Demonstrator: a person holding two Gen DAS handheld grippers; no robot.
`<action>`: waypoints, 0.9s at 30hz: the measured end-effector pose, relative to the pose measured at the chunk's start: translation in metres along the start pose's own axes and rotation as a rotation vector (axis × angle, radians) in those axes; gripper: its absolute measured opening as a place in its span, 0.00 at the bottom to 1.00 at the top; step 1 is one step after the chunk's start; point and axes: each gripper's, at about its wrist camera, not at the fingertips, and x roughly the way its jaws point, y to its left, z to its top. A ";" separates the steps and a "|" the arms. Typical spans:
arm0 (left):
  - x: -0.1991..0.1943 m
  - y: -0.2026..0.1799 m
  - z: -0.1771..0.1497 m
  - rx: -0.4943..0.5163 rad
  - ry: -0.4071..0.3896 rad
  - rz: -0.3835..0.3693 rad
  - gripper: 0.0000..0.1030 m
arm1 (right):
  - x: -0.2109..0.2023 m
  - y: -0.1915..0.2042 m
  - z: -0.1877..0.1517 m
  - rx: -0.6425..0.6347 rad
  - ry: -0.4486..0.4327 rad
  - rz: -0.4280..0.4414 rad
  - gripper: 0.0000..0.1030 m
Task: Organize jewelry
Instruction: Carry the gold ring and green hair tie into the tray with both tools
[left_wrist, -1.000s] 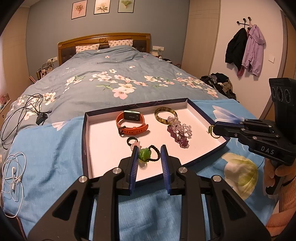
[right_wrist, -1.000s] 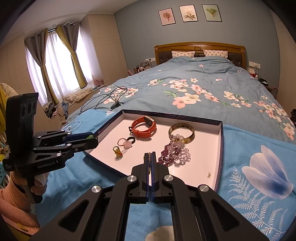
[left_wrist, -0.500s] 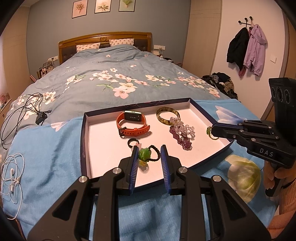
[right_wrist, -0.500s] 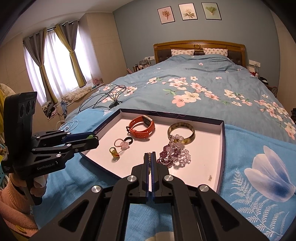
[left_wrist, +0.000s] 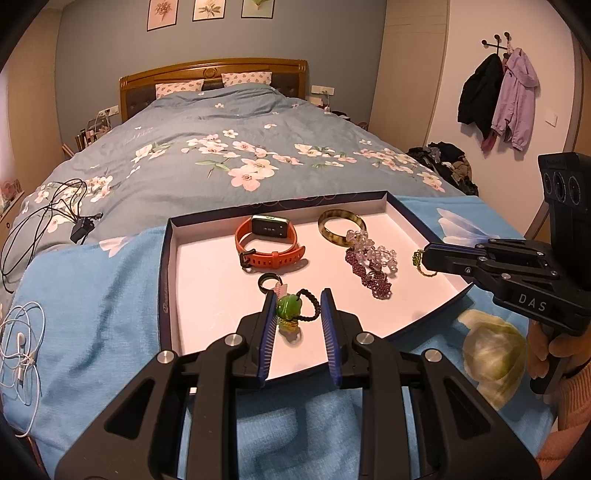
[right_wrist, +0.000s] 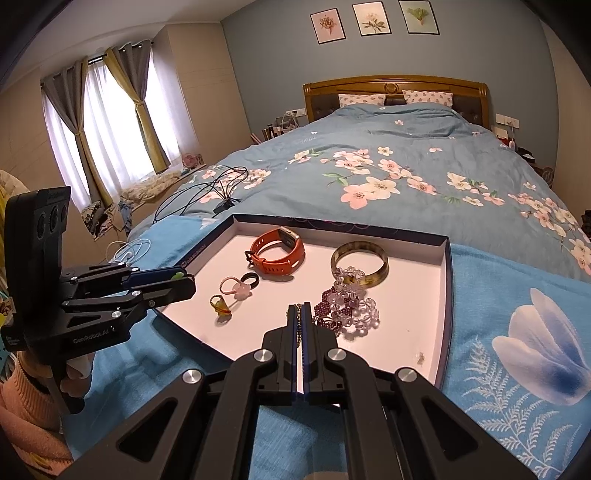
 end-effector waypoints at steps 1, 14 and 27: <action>0.001 0.000 0.000 0.000 0.001 0.002 0.23 | 0.001 0.000 0.000 0.001 0.002 -0.001 0.01; 0.011 0.003 0.001 -0.011 0.014 0.014 0.23 | 0.010 -0.003 0.001 0.011 0.019 0.001 0.01; 0.022 0.004 0.000 -0.021 0.035 0.024 0.23 | 0.020 -0.008 0.000 0.031 0.039 0.001 0.01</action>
